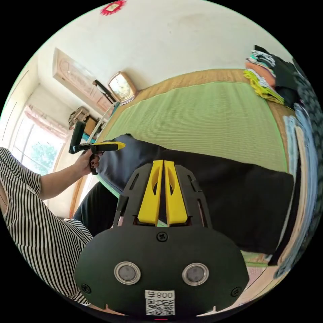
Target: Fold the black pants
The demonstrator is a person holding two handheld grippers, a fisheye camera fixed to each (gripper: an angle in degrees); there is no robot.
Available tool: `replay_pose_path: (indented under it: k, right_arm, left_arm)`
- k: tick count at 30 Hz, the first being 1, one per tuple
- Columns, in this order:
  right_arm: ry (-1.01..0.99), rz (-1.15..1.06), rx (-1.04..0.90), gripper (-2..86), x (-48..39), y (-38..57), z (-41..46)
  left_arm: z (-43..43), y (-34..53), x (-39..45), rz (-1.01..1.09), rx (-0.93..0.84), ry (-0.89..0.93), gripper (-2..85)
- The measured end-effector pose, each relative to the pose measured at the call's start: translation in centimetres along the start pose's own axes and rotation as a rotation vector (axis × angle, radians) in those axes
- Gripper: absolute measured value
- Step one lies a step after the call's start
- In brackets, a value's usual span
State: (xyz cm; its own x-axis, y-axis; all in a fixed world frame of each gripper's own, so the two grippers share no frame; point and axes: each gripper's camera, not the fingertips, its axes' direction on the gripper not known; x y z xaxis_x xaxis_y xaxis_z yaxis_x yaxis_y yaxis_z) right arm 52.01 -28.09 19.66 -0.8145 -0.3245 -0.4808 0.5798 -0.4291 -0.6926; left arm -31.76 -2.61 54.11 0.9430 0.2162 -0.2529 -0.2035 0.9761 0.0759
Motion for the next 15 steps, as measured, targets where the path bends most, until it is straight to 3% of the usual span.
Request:
replay_pose_path:
  k: [6,9,15]
  right_arm:
    - [-0.141,-0.212,-0.120,4.6,-5.7,-10.2,10.4]
    - [-0.154,-0.292,-0.196,6.2,-7.9,-14.7,15.7]
    - [-0.154,-0.414,-0.378,5.9,-11.6,-17.4,25.0]
  left_arm:
    - [-5.0,-0.6,-9.1,-0.096,0.006,-0.104,7.5]
    - [-5.7,0.7,-12.2,-0.120,-0.048,-0.064,7.0]
    - [-9.7,3.6,-16.0,-0.128,0.028,0.016,4.7]
